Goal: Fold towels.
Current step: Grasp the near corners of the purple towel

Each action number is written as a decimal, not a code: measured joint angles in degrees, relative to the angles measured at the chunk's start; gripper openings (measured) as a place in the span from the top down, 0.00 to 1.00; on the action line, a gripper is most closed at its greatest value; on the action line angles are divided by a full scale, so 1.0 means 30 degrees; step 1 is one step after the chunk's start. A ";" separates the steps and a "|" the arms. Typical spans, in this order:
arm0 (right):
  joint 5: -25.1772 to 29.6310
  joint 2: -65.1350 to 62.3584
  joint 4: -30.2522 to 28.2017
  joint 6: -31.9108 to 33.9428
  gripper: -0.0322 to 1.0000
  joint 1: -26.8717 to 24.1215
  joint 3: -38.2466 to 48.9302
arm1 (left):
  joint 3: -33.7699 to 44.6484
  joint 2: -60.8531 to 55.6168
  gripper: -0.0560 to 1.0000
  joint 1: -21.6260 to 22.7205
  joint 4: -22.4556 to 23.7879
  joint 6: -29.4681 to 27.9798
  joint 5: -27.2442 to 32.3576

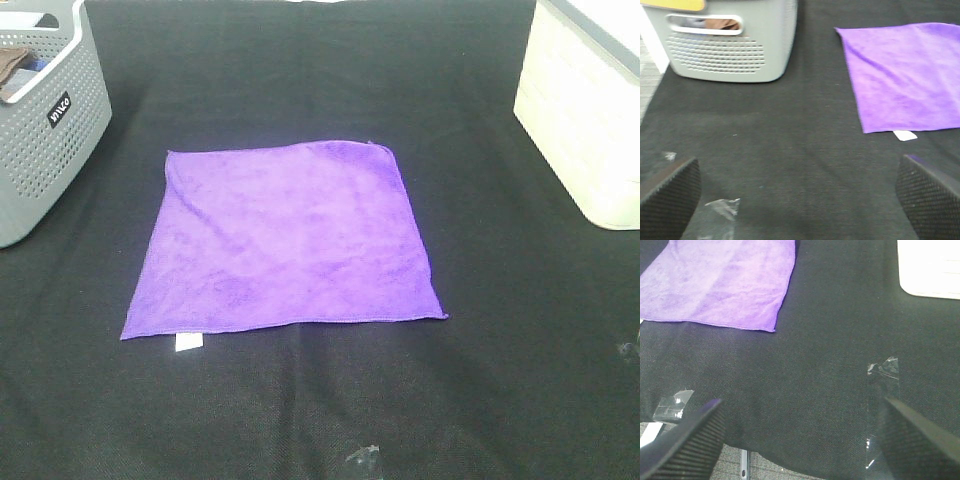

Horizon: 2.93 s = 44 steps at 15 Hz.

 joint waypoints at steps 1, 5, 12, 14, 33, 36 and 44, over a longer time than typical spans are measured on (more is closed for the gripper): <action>0.0000 0.0000 -0.0019 0.0000 0.21 0.0000 0.0000 | 0.0000 0.0000 0.01 0.0000 -0.0344 0.0248 0.0000; 0.0000 0.0000 -0.1337 0.0057 0.21 0.0000 0.0000 | 0.0000 0.0000 0.01 0.0000 -0.0477 0.0401 0.0000; 0.0000 0.0000 -0.1566 0.0382 0.21 0.0000 0.0000 | 0.0000 0.0000 0.01 0.0000 -0.0477 0.0401 0.0000; 0.0000 0.0000 -0.1719 0.0554 0.17 0.0000 0.0000 | 0.0000 0.0000 0.01 0.0000 -0.0477 0.0382 0.0000; 0.0000 0.0000 -0.2483 0.1700 0.04 0.0000 0.0000 | 0.0000 0.0000 0.01 0.0000 -0.0477 0.0306 0.0000; 0.0000 0.0000 -0.2483 0.1700 0.04 0.0000 0.0000 | 0.0000 0.0000 0.01 0.0000 -0.0477 0.0306 0.0000; 0.0000 0.0000 -0.2483 0.1700 0.04 0.0000 0.0000 | 0.0000 0.0000 0.01 0.0000 -0.0477 0.0306 0.0000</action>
